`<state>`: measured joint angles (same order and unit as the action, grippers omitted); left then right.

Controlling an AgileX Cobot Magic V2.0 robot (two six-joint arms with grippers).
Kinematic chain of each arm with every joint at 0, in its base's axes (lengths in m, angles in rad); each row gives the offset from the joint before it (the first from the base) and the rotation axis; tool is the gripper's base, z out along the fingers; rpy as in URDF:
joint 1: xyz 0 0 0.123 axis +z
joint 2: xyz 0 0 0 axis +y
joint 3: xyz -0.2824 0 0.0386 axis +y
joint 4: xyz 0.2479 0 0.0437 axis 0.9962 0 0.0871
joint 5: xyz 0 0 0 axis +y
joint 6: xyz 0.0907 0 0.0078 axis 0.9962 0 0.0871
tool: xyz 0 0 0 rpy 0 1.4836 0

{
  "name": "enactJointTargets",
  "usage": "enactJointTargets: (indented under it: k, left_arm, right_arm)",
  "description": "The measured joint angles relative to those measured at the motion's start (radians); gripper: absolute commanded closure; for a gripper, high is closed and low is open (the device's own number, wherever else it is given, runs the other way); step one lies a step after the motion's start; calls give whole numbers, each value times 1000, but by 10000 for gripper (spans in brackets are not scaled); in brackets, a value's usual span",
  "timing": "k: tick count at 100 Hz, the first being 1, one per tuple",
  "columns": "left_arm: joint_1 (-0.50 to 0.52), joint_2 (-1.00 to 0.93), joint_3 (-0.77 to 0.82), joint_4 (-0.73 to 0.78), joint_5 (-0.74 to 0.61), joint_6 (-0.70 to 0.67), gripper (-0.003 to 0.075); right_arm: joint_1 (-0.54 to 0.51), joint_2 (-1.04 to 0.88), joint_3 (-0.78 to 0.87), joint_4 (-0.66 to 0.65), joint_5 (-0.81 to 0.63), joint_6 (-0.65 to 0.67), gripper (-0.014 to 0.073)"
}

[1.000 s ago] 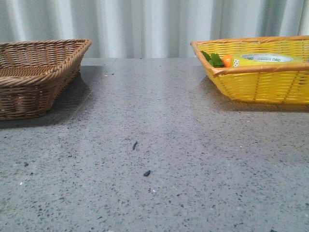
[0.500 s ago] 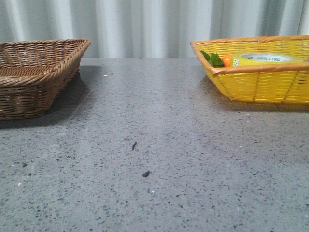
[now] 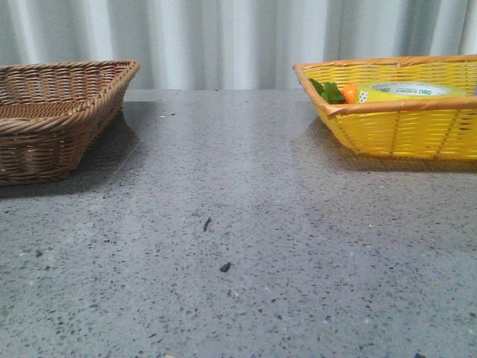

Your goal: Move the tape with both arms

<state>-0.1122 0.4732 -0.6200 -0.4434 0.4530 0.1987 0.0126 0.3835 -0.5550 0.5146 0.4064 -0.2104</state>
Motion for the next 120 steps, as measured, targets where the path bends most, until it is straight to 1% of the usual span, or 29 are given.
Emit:
enactJointTargets:
  k: [2,4,7,10,14,17,29,39,55,65,81,100,120]
  left_arm:
    - [-10,20,-10,0,6,2,352]
    - [-21,37,-24,2,13,5,334]
    - [-36,59,-39,2,21,7,300]
    - [-53,78,-53,2,26,9,288]
    - [-78,103,-62,2,30,9,290]
    - [-94,117,-68,2,32,11,294]
    - [-159,157,-72,2,36,11,294]
    - [-193,170,-72,2,36,11,294]
    - [-208,172,-72,2,28,11,294]
    - [-208,172,-72,2,22,11,294]
    - [-208,172,-72,2,12,11,294]
    - [-208,172,-72,2,8,11,294]
    - [-208,172,-72,2,8,11,294]
  right_arm:
    - [0,29,-29,-2,23,-7,386]
    - [0,49,-58,-2,45,-12,357]
    - [0,97,-95,-4,73,-17,292]
    - [0,135,-142,-4,98,-22,249]
    - [0,191,-188,-8,135,-25,201]
    - [0,229,-234,-8,161,-31,188]
    - [9,392,-395,-12,269,-52,186]
    - [14,540,-527,-12,381,-60,186]
    - [16,773,-733,-16,580,-60,186]
    - [16,915,-827,-20,652,-60,186]
    - [20,1084,-912,-37,675,-60,186]
    - [26,1215,-925,-79,665,-60,186]
    - [26,1296,-925,-89,632,-60,186]
